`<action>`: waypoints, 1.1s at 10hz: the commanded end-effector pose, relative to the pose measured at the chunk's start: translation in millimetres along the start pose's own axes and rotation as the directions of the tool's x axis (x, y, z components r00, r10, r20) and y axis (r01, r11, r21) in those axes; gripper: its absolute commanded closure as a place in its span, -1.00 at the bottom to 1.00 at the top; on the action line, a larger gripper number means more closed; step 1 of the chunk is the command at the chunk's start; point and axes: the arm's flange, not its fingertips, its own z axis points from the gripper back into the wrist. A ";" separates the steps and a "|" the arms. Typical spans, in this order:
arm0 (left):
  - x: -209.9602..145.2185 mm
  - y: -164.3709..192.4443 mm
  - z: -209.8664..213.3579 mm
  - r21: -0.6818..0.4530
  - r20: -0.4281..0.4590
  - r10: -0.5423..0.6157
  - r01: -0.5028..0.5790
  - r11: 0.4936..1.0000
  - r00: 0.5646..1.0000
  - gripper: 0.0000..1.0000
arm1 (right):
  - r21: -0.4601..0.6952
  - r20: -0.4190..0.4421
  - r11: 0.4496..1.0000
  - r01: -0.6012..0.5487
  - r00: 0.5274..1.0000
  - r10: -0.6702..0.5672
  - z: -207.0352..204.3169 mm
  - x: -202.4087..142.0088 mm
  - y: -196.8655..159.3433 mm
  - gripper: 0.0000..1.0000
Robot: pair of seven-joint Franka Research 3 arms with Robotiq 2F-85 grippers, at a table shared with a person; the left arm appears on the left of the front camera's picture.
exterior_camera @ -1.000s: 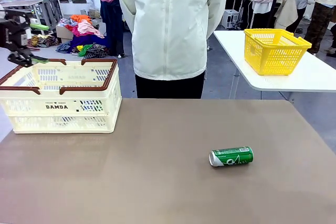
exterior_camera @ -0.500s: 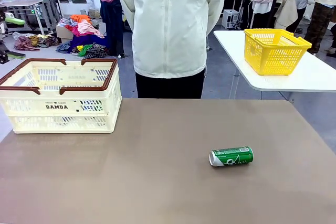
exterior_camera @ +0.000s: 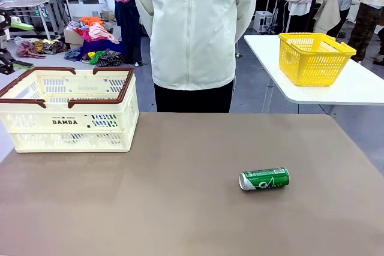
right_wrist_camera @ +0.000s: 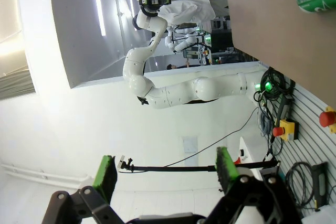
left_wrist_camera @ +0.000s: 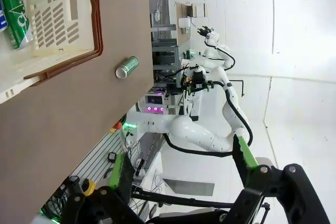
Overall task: Place the drinks into the Shopping basket.
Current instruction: Pick up one drink and place it into the Shopping basket.
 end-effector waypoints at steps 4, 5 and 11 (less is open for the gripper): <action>-3.3 -0.2 -0.6 0.004 0.009 0.000 0.000 1.000 1.000 -1.00 | -0.411 -0.086 0.902 0.133 0.979 -0.183 -77.8 33.2 53.5 -1.00; -3.3 -0.2 -0.6 0.004 0.009 0.000 0.000 1.000 1.000 -1.00 | -0.546 -0.133 0.821 0.167 0.950 -0.281 -114.8 59.1 52.7 -1.00; -3.3 -0.2 -0.6 0.004 0.009 0.000 0.000 1.000 1.000 -1.00 | -0.975 -0.163 0.193 -0.111 0.947 -0.278 -265.3 131.6 -40.7 -1.00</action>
